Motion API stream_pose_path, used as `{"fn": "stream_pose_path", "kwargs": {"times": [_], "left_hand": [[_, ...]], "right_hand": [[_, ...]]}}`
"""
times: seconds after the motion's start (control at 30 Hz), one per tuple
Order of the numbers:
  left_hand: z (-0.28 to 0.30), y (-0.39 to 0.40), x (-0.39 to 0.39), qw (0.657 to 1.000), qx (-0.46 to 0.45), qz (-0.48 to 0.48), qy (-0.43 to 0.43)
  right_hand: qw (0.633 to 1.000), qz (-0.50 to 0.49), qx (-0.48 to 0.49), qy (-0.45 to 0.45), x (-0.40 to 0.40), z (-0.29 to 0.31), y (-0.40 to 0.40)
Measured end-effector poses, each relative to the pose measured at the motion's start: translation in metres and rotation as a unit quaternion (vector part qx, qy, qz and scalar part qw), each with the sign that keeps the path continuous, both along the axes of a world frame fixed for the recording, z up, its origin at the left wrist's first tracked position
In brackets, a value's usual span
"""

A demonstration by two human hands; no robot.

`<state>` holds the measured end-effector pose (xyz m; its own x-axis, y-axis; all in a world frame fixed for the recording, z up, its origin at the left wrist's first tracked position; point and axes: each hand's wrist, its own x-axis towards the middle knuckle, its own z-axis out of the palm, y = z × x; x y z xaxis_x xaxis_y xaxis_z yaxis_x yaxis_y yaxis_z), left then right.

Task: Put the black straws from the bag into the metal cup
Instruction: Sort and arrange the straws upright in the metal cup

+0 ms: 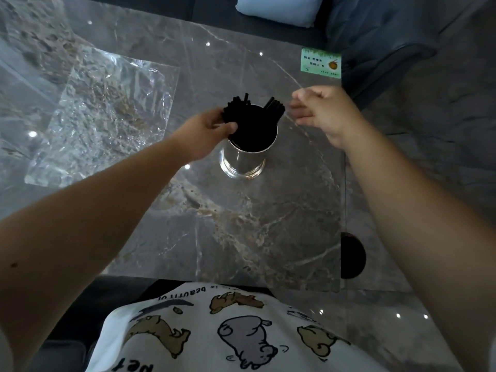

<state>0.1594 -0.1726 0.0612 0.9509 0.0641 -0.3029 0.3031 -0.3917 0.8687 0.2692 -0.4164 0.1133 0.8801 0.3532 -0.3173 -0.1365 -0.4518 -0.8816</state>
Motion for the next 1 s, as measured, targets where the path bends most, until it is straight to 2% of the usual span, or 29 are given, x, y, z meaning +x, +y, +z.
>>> {"fn": "stream_pose_path", "kwargs": {"times": [0.17, 0.27, 0.4, 0.8, 1.0], "left_hand": [[0.002, -0.004, -0.008, 1.000, 0.010, 0.013, 0.001], [0.002, -0.006, -0.015, 1.000, 0.009, 0.022, 0.001], [0.000, -0.009, -0.023, 0.999, -0.015, 0.032, -0.001], [0.007, -0.016, -0.038, 0.998, -0.029, 0.047, -0.009], [0.011, -0.018, -0.041, 0.998, -0.034, 0.055, -0.003]], "right_hand": [[0.999, 0.028, 0.013, 0.017, -0.012, -0.003, 0.007], [0.999, 0.050, 0.004, -0.002, -0.017, -0.002, 0.017], [0.999, 0.035, 0.001, -0.019, -0.013, -0.001, 0.026], [0.999, 0.021, 0.033, 0.007, -0.012, 0.002, 0.027], [0.997, 0.055, -0.037, -0.043, -0.018, 0.005, 0.025]]}}
